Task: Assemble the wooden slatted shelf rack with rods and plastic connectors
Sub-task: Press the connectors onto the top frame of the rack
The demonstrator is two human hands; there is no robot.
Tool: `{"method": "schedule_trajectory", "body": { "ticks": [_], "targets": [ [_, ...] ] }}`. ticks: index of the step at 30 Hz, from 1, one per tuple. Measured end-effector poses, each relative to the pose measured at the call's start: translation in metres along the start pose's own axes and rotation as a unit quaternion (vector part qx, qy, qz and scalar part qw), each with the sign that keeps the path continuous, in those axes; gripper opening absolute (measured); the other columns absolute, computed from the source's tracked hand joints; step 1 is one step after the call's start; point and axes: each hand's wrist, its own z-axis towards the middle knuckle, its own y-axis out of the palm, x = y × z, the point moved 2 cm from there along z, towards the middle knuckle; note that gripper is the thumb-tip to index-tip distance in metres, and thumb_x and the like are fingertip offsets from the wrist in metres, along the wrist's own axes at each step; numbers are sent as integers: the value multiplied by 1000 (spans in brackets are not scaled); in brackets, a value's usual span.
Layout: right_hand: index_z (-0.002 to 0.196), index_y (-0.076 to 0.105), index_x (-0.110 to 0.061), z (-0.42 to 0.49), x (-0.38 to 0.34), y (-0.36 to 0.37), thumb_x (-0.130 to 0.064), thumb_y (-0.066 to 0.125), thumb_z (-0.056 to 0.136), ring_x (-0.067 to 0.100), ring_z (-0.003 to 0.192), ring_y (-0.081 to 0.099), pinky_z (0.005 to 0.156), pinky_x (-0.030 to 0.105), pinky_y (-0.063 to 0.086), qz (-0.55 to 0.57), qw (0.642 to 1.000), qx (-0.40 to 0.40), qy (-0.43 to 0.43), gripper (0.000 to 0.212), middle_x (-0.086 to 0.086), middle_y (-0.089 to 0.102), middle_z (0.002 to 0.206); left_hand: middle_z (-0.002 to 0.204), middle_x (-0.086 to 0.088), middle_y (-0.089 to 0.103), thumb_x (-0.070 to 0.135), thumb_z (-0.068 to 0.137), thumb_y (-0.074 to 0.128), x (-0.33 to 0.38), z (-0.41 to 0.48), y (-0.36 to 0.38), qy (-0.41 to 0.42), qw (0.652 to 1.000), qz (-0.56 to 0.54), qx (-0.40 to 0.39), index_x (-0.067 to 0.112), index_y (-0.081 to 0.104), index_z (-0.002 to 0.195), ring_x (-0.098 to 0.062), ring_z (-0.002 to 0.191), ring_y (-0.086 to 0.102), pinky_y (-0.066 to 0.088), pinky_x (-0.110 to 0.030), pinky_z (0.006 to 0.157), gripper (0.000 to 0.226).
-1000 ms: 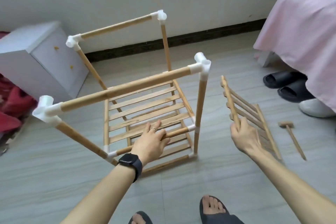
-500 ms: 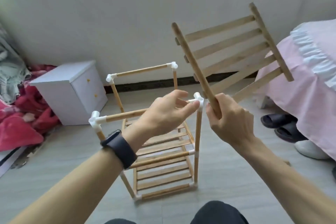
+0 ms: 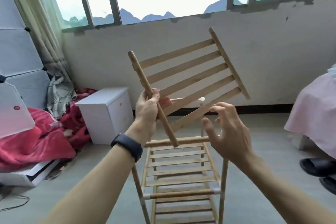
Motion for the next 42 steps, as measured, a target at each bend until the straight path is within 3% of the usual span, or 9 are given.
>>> {"method": "schedule_trajectory", "body": {
  "ticks": [3,6,11,17,21,24,27,33,42],
  "targets": [
    [136,45,-6,15,49,-6,-62,48,90,33,127,45,101,42,41,-46,986,-7,158,72,18,41,144,103,-15,76,28,106,51,16,20,-40,18,999,45,-9,18,60,117,-32,95,75,53,-53,93,18],
    [154,25,-10,30,79,2,-66,53,94,41,139,37,111,55,35,4,948,-102,301,87,21,35,154,105,-20,75,21,106,49,27,37,-62,14,1000,18,-16,13,63,115,-37,96,74,58,-50,89,19],
    [111,51,-8,43,86,19,-72,37,92,23,81,62,72,40,49,173,895,-104,398,68,10,63,92,107,-16,73,22,105,51,35,67,-72,33,996,71,-42,9,58,128,-34,99,73,59,-47,87,27],
    [106,53,-12,30,91,45,-61,30,104,20,82,55,64,36,41,131,881,-120,438,54,8,59,96,143,-4,52,48,97,61,15,87,-96,-70,952,287,-77,25,12,161,-30,131,50,45,-58,104,84],
    [110,51,-11,28,95,54,-59,31,105,21,82,55,72,40,43,110,868,-139,464,52,7,58,96,123,1,65,50,100,54,-30,70,-123,-121,913,382,-74,14,63,126,-22,115,61,48,-38,95,45],
    [111,52,-10,24,96,61,-59,32,105,19,79,52,61,35,37,103,861,-164,471,54,6,56,92,122,-3,68,35,102,57,-52,61,-141,-135,940,310,-50,23,65,125,-22,111,65,53,-41,89,27],
    [112,53,-8,22,100,66,-59,33,105,24,89,54,74,37,39,118,842,-173,497,55,5,56,97,118,-8,72,29,104,54,-63,52,-150,-197,958,185,-92,55,56,123,-29,111,69,60,-48,79,32],
    [95,57,-9,17,109,70,-50,36,108,21,76,49,73,38,42,161,828,-189,502,48,7,54,87,95,-4,75,29,106,47,-66,50,-139,-156,983,96,-13,6,66,116,-24,87,76,56,-41,74,32],
    [85,54,-15,14,111,78,-36,44,109,15,57,39,57,28,34,224,794,-231,515,34,-2,46,66,68,1,67,31,101,38,-84,23,-140,-188,977,87,39,13,56,93,-14,64,63,52,-35,71,26]
  ]
}}
